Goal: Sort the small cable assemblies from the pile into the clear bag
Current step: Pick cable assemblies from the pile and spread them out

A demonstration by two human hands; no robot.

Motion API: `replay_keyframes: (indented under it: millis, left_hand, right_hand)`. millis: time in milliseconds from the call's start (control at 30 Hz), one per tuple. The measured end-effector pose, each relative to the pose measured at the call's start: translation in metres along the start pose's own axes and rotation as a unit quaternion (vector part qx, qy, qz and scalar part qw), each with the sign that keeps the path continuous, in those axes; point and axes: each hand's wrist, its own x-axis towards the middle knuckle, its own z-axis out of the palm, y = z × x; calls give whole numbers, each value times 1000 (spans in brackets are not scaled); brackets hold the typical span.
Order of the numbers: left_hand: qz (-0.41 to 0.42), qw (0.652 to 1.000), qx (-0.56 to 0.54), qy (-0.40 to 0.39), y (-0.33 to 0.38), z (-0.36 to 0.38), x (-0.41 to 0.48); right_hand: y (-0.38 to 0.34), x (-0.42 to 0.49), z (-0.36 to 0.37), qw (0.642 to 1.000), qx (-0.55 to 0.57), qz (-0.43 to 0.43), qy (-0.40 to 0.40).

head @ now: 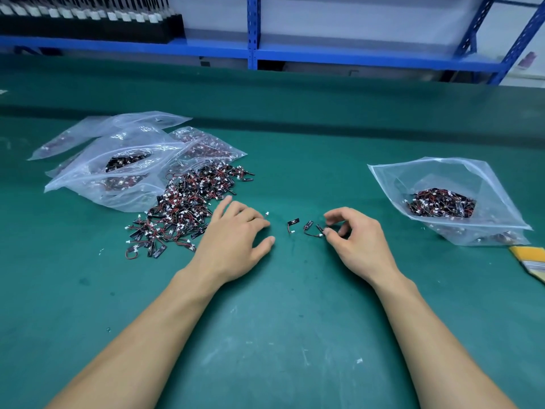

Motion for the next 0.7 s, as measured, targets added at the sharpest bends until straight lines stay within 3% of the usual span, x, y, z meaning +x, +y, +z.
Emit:
replay_keyframes:
  millis: [200,333,567,700]
  left_hand:
    - [32,985,-167,5,1,-2,-4]
    - [39,977,-207,-28,-3,-1,-4]
    - [-22,979,-202,9,-9,3,-5]
    - [2,991,-133,1,-8,2,-2]
  right_hand:
    - [1,1,0,1000,9,9,1]
    - [4,2,1,1000,16,11,7]
    - [7,4,1,999,26,21,33]
    - [7,3,1,999,25,22,32]
